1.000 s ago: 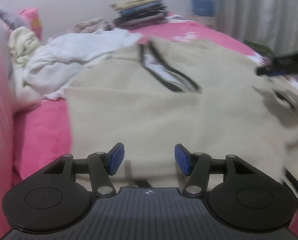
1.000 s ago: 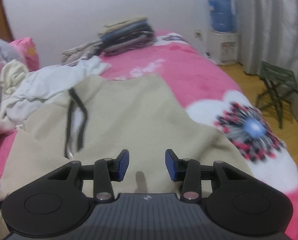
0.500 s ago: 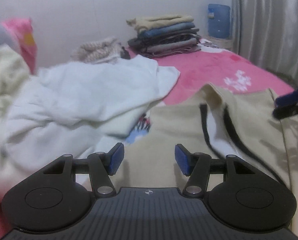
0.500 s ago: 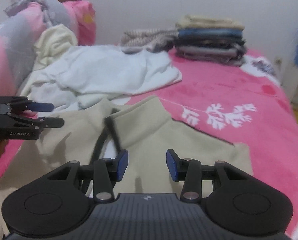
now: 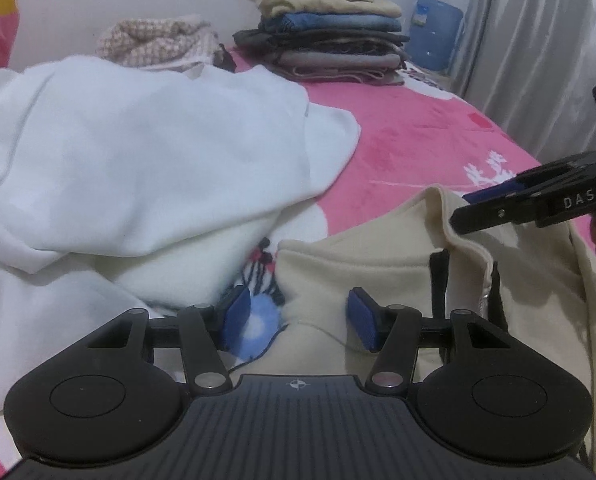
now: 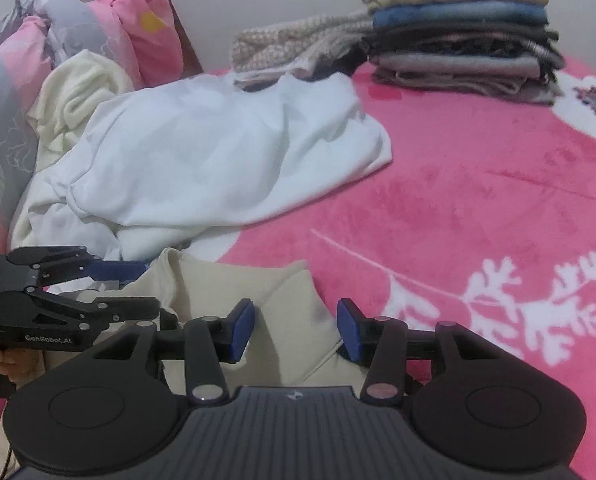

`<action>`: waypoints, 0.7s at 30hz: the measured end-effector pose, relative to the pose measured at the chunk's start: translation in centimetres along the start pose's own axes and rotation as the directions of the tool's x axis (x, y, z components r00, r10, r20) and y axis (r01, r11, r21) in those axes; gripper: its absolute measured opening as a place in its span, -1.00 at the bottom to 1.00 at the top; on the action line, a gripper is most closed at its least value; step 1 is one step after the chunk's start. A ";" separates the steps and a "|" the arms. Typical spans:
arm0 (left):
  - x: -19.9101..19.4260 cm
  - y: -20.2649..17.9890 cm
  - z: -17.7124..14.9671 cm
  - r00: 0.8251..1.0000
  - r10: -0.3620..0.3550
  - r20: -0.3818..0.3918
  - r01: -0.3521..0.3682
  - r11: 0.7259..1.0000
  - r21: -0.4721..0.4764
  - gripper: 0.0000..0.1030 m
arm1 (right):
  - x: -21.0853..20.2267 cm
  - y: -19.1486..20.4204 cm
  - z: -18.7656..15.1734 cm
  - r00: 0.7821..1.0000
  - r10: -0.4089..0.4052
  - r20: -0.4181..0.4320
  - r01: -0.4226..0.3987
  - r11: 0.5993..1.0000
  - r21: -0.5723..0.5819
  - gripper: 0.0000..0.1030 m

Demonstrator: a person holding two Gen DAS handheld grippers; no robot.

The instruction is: Fold clothes

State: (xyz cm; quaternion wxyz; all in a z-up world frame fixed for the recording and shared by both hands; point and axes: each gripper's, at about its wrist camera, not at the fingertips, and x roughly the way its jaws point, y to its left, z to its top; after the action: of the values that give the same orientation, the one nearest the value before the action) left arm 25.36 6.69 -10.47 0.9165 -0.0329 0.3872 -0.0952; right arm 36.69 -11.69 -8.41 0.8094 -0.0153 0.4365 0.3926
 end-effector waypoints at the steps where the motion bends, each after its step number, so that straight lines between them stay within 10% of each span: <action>1: 0.2 0.1 0.1 1.000 -0.009 0.001 0.009 1.000 -0.007 -0.03 | 0.1 -0.1 0.0 1.000 0.010 -0.006 -0.010 1.000 0.001 -0.02; 8: 1.0 -0.3 0.6 1.000 -0.027 0.014 0.028 0.999 -0.030 -0.27 | 1.0 -0.4 -0.1 0.999 0.012 -0.036 -0.011 1.000 0.022 -0.05; 15: 0.1 -1.2 0.6 0.997 0.041 0.059 -0.040 0.999 -0.028 -0.66 | 0.1 1.5 -0.3 0.997 -0.080 -0.015 0.079 0.994 -0.070 -0.73; 21: -2.5 -2.6 1.1 0.990 0.050 0.134 -0.049 0.999 -0.008 -0.75 | -2.5 2.7 -0.5 0.994 -0.089 0.065 0.092 0.995 -0.037 -0.81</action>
State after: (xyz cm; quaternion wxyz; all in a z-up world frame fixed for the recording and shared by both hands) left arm 24.03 4.68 -7.61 0.9425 -0.0320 0.3255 -0.0692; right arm 33.77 -11.59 -6.05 0.8392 -0.0389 0.4018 0.3644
